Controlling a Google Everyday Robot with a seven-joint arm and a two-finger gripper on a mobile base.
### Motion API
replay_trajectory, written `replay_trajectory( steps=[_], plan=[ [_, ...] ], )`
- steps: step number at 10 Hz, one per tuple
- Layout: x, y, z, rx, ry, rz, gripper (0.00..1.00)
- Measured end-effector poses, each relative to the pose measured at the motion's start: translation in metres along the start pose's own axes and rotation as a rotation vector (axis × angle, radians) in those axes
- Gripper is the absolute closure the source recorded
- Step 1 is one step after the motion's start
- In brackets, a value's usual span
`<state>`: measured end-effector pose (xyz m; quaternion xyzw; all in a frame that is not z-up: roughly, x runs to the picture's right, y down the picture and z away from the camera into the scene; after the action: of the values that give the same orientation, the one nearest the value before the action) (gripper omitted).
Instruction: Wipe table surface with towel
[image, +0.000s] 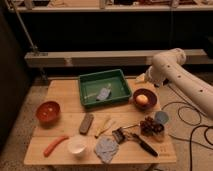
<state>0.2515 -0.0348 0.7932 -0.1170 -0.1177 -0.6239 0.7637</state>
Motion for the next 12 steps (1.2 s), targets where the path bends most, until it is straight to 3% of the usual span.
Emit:
replay_trajectory(
  steps=[3, 5, 6, 9, 12],
  plan=[
    [-0.026, -0.012, -0.062, 0.005, -0.024, -0.037, 0.20],
    [-0.050, -0.014, -0.093, 0.051, -0.074, -0.056, 0.20],
    [-0.074, -0.017, -0.110, 0.085, -0.117, -0.080, 0.20],
    [-0.134, -0.026, -0.133, 0.123, -0.221, -0.163, 0.20],
    [-0.142, -0.029, -0.136, 0.128, -0.240, -0.175, 0.20]
  ],
)
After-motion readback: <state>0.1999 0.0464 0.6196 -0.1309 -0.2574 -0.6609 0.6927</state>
